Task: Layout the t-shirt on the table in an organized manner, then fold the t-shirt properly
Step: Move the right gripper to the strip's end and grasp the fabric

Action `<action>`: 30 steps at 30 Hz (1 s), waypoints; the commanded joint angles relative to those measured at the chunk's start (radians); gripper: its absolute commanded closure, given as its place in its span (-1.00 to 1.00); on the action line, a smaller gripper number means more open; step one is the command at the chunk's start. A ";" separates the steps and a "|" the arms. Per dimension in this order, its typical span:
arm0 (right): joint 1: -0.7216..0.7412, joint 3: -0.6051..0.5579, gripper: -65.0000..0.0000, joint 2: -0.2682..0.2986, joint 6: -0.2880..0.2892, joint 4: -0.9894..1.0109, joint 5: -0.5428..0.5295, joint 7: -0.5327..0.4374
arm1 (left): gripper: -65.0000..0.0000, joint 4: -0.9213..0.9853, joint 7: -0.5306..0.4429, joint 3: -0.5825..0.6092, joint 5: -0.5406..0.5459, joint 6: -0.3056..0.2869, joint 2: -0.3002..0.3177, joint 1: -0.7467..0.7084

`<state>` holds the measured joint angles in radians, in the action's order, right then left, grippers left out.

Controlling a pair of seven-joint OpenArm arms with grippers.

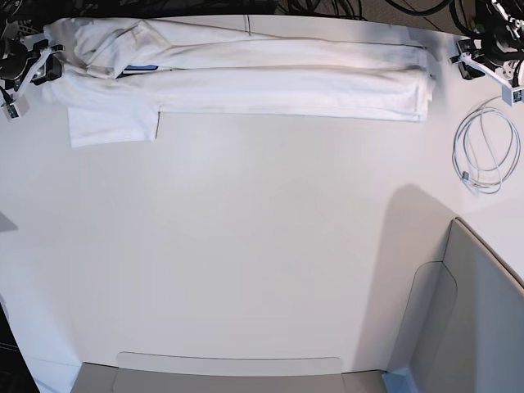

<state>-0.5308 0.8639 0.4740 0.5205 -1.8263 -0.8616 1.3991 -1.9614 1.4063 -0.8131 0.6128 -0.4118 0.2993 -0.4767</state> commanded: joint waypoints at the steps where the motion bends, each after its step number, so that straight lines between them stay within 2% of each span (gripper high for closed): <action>1: -0.002 0.013 0.39 0.032 0.008 -0.016 0.003 -0.003 | 0.07 -0.014 -0.010 -0.004 0.005 0.001 0.015 -0.003; 10: 0.142 0.102 0.39 0.042 0.003 -0.014 0.008 -0.003 | 0.07 -0.016 -0.010 -0.004 0.005 0.001 0.015 -0.001; 18: 0.248 0.097 0.39 0.035 0.003 0.003 0.110 -0.003 | 0.07 -0.016 -0.010 -0.004 0.005 0.001 0.013 -0.001; 23: 0.383 -0.015 0.39 0.009 0.010 0.211 0.184 -0.003 | 0.07 -0.016 -0.010 -0.004 0.005 0.001 0.004 -0.001; 27: 0.486 -0.065 0.39 0.009 0.013 0.432 0.167 -0.003 | 0.07 -0.016 -0.010 -0.005 0.005 0.001 -0.007 -0.001; 30: 0.516 -0.071 0.39 0.009 0.013 0.494 0.140 -0.003 | 0.07 -0.016 -0.010 -0.005 0.005 0.001 -0.007 -0.001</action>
<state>-0.0303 0.7860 0.4553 0.5274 -1.3174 -0.7128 1.4021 -1.9614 1.4063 -0.8116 0.6167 -0.4122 0.2771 -0.4740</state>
